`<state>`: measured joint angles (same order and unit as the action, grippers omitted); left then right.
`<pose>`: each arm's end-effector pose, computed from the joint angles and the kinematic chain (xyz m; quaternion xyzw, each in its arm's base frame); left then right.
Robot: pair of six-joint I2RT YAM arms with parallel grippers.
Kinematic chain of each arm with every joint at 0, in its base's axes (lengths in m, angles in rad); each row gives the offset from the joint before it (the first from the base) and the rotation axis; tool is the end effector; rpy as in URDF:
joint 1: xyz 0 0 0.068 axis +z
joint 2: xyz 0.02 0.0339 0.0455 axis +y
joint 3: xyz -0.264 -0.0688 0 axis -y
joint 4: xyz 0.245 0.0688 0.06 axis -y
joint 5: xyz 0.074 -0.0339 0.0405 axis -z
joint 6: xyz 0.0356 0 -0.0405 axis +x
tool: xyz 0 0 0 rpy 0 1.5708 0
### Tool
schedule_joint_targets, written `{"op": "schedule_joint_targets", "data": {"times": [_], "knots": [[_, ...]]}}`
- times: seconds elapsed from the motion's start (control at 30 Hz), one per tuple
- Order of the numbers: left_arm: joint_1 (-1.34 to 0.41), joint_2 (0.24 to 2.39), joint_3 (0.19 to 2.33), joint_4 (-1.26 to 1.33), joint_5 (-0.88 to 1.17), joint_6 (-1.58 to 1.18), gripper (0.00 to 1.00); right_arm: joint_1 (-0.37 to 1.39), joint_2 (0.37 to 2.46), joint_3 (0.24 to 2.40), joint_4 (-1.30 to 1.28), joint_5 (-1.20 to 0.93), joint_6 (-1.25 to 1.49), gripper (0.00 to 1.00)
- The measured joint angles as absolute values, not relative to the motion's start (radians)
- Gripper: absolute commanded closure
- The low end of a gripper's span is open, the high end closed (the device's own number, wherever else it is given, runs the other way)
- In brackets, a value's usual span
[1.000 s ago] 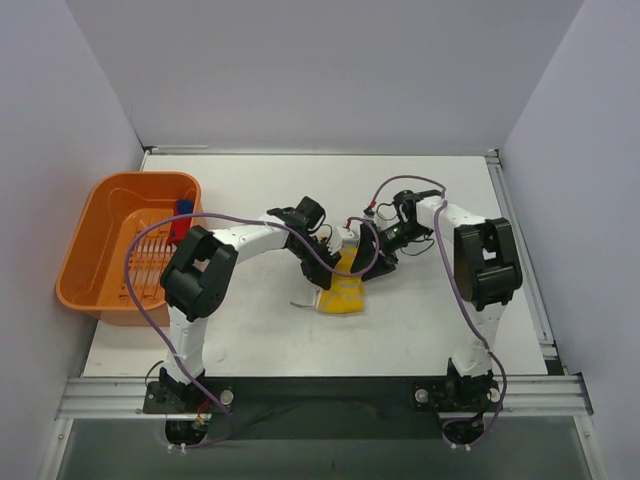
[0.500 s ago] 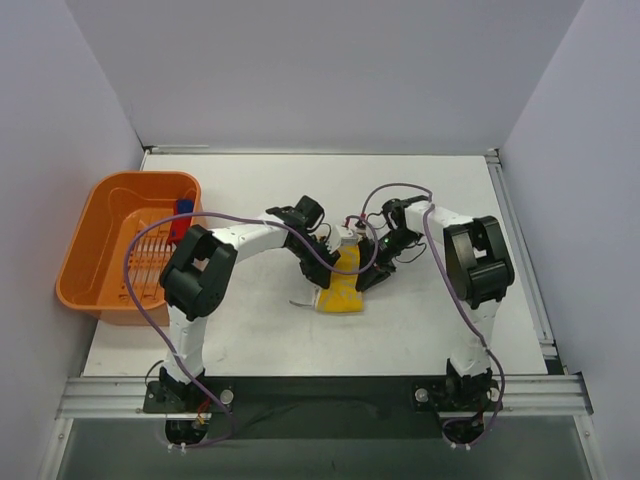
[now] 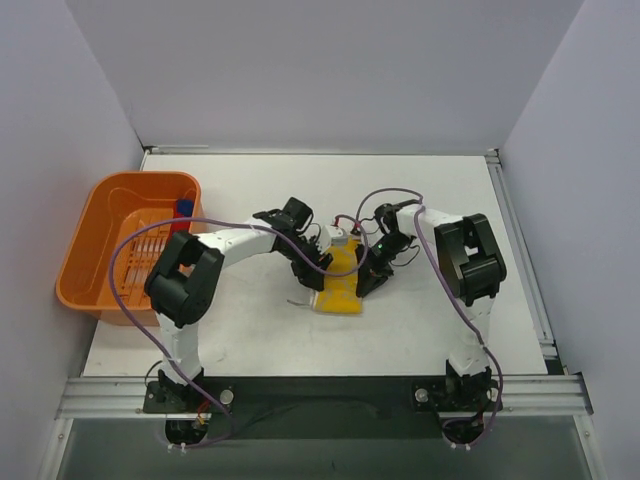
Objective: Roll the towels
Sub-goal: Roll the towel
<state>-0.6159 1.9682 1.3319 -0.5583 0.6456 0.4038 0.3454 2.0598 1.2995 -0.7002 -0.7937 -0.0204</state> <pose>0.3080 -0.2442 0.1643 0.5064 0.7842 -0.3286 0.1433 0.3431 0.1504 0.1228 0.1884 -0.9016 -0.3891 0.0123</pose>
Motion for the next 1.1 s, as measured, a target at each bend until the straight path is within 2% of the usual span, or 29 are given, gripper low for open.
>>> {"op": "schedule_joint_targets", "data": {"times": [0.03, 0.1, 0.23, 0.33, 0.67, 0.87, 1.03, 1.1], "knots": [[-0.615, 1.929, 1.295, -0.543, 0.636, 0.405, 0.30, 0.347, 2.060, 1.299, -0.700, -0.791, -0.020, 1.00], [-0.614, 1.824, 1.206, -0.495, 0.614, 0.409, 0.24, 0.347, 2.060, 1.299, -0.700, -0.787, -0.020, 1.00], [-0.652, 1.609, 1.092, -0.447, 0.547, 0.464, 0.21, 0.349, 2.060, 1.298, -0.700, -0.782, -0.021, 1.00], [-0.733, 1.551, 1.067, -0.404, 0.490, 0.522, 0.21, 0.352, 2.060, 1.298, -0.700, -0.782, -0.021, 1.00], [-0.914, 1.623, 0.999, -0.296, 0.319, 0.658, 0.23, 0.373, 2.059, 1.316, -0.714, -0.781, -0.021, 0.98], [-0.942, 1.678, 0.986, -0.252, 0.278, 0.730, 0.32, 0.376, 2.059, 1.338, -0.727, -0.784, -0.021, 0.96], [-0.947, 1.700, 0.952, -0.238, 0.257, 0.782, 0.34, 0.379, 2.059, 1.341, -0.728, -0.792, -0.020, 0.98], [-0.947, 1.701, 0.952, -0.236, 0.257, 0.792, 0.43, 0.381, 2.059, 1.344, -0.730, -0.792, -0.020, 0.98]]}}
